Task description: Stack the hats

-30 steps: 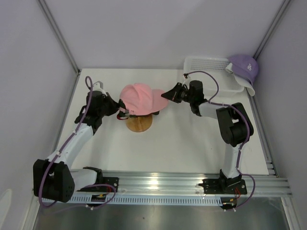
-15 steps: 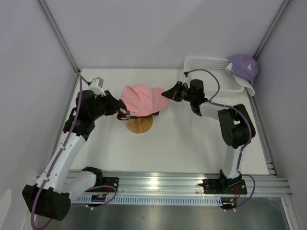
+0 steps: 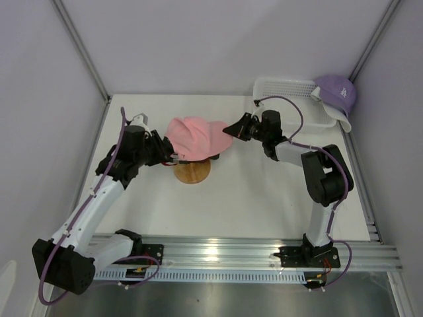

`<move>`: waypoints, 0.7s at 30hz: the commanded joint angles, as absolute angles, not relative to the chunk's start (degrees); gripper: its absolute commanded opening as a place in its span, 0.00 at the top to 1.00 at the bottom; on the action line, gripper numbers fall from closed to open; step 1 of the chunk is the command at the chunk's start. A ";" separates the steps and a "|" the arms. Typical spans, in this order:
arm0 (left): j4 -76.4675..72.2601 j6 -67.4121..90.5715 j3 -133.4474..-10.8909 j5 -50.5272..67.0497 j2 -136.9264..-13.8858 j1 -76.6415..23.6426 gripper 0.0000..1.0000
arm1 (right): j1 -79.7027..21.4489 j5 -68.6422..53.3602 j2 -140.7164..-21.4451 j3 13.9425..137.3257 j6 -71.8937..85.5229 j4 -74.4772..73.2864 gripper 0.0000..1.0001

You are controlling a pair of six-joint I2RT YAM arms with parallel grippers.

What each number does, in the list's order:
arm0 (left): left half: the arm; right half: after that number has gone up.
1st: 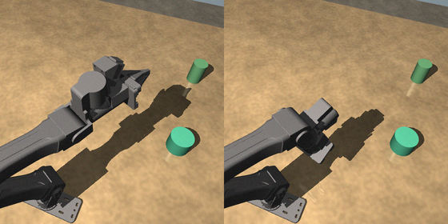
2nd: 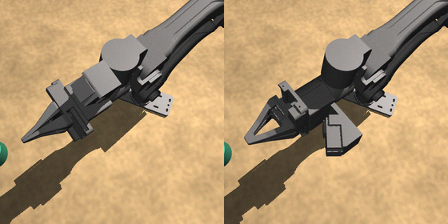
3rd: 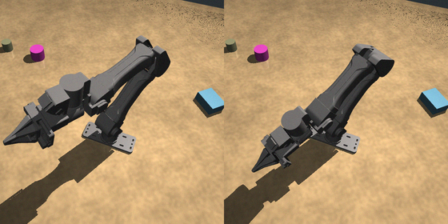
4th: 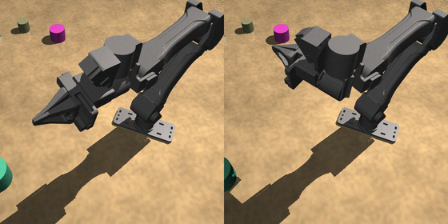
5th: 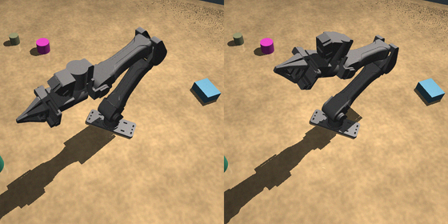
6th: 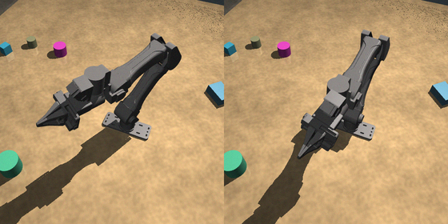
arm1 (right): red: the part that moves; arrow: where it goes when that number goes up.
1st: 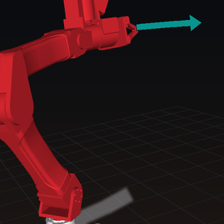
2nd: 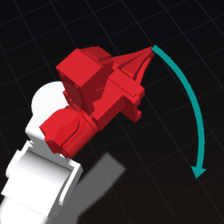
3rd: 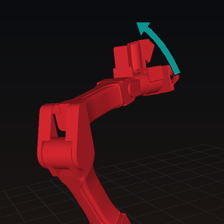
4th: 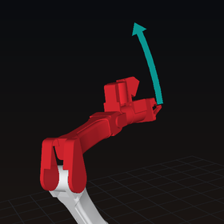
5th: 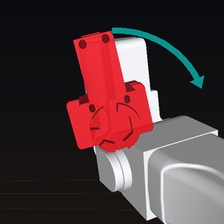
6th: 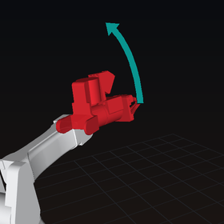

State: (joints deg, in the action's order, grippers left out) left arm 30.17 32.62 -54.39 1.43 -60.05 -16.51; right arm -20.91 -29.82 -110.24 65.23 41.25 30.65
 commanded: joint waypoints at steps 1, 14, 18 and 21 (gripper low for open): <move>32.44 34.54 -55.55 -2.72 -61.00 -16.87 0.57 | -21.09 -23.03 -109.16 63.98 34.28 28.39 1.00; 27.33 39.81 -53.18 -4.39 -63.19 -17.57 0.92 | -23.64 -22.24 -109.07 63.46 34.89 28.04 1.00; 28.04 39.29 -51.68 -7.73 -64.07 -18.37 0.99 | -24.08 -21.54 -109.16 62.23 35.77 29.18 1.00; 28.73 38.41 -48.53 -8.43 -64.25 -18.37 0.99 | -23.91 -19.60 -110.04 63.01 36.12 26.99 1.00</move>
State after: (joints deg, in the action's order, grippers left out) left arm 25.47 39.05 -52.49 -4.67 -62.70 -18.06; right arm -22.94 -25.63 -109.45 63.75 41.56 31.66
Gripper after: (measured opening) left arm 0.019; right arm 0.051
